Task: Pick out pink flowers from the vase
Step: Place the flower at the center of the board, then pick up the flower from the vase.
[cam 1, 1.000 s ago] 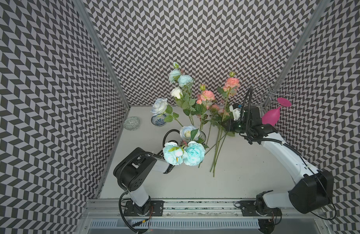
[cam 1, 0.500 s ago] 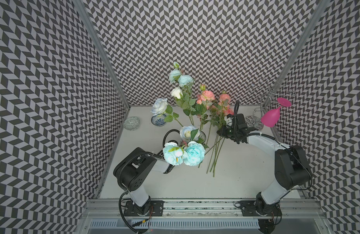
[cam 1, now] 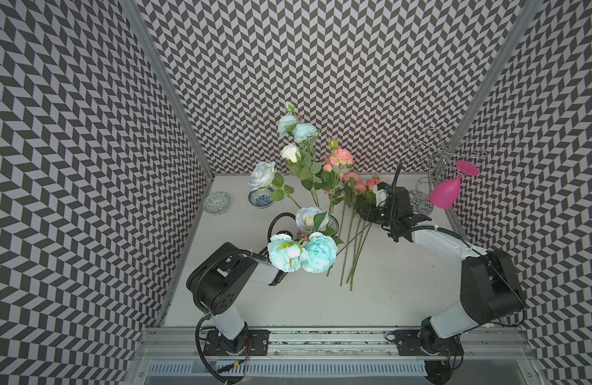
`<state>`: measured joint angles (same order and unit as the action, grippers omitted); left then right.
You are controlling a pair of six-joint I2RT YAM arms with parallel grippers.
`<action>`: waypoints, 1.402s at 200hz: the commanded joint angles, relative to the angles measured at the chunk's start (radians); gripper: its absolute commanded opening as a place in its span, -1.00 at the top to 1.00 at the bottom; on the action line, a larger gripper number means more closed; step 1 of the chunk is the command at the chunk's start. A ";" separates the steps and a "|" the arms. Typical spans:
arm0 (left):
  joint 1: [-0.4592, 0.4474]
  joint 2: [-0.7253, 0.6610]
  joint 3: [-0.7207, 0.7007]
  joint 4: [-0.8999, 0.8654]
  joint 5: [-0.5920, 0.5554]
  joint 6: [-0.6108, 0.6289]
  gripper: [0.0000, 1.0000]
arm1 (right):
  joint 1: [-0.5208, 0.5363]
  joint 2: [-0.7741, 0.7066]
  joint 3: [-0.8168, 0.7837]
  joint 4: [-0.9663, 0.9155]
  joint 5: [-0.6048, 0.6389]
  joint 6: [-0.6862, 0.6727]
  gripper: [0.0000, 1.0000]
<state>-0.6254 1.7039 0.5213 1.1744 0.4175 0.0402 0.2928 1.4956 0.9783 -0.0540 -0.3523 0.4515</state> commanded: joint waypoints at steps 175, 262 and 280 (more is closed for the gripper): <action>-0.011 0.050 -0.012 -0.148 0.030 0.023 1.00 | 0.232 -0.070 -0.033 0.402 -0.215 -0.147 0.11; -0.013 0.044 -0.007 -0.169 0.020 0.030 1.00 | 0.233 -0.062 0.001 0.399 -0.174 -0.140 0.84; -0.013 0.045 -0.006 -0.170 0.018 0.030 1.00 | 0.232 -0.104 -0.004 0.393 -0.140 -0.153 0.88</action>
<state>-0.6262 1.7092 0.5262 1.1748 0.4236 0.0422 0.5209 1.4658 0.9604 0.2890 -0.5358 0.3138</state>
